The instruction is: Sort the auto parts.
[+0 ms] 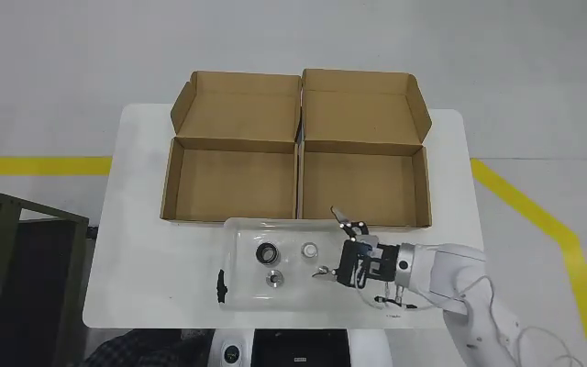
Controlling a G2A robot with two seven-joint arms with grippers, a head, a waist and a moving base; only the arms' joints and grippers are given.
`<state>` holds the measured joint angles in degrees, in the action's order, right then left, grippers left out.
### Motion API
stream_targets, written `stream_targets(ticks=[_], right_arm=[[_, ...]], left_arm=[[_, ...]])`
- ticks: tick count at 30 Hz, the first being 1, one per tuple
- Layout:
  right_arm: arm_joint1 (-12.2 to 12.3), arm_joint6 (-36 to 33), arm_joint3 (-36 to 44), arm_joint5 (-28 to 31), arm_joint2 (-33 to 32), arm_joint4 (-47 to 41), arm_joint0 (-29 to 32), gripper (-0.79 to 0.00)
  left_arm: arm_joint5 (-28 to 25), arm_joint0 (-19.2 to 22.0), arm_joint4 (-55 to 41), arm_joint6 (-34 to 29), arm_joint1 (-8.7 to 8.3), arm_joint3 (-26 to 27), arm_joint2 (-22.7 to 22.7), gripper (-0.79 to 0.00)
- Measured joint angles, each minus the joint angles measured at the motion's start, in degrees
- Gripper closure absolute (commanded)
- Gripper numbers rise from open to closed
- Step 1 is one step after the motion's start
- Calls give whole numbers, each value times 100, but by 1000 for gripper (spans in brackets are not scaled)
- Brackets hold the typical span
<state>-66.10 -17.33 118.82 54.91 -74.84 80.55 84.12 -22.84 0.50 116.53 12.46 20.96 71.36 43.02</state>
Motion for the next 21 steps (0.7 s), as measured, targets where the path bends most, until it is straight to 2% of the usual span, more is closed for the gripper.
stream_targets(ticks=[10,21], right_arm=[[-3,-520,-218,20,719,264,-401,-785],[54,-921,-323,-11,867,317,-450,-785]], left_arm=[[0,0,0,0,0,0,0,-785],[0,0,0,0,0,0,0,-785]])
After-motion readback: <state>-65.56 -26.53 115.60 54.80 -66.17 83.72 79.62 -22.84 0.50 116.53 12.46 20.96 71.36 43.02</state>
